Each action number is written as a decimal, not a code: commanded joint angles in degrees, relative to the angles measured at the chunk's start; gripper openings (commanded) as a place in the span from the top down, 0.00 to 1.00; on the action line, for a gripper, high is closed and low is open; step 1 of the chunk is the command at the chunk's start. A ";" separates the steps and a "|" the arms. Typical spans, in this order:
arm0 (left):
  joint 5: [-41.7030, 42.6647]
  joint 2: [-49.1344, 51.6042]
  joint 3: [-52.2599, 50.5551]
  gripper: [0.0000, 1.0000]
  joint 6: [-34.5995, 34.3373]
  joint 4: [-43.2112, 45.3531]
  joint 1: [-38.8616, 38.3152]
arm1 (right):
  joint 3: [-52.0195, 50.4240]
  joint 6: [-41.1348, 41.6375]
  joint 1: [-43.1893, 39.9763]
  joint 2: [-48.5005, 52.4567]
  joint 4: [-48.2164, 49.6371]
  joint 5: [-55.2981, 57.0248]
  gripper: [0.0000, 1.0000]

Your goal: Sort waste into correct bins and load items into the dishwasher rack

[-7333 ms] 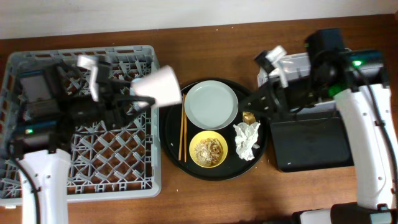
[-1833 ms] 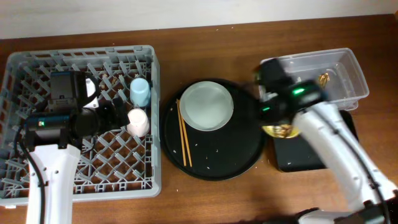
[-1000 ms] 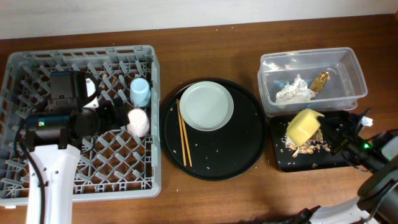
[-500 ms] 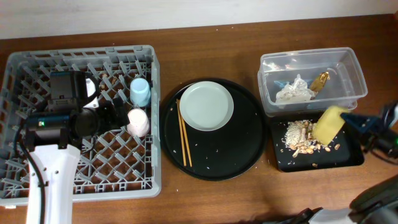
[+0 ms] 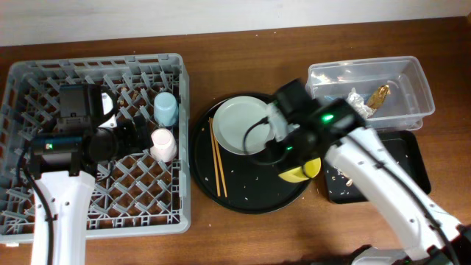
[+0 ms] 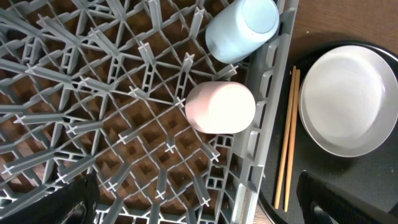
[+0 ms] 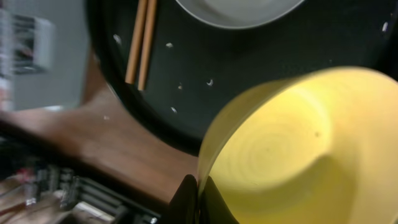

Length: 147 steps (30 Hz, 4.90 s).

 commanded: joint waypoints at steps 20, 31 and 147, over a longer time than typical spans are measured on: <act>-0.22 -0.76 0.66 0.00 -0.74 0.13 0.15 | -2.99 6.86 6.75 8.87 9.49 18.14 0.96; -0.22 -0.76 0.66 0.00 -0.74 0.13 0.15 | 3.37 1.73 -29.20 14.75 28.70 10.84 0.96; -11.39 66.60 42.14 0.99 -3.93 7.69 -46.45 | 68.65 -4.57 -64.30 23.02 -23.12 10.47 0.01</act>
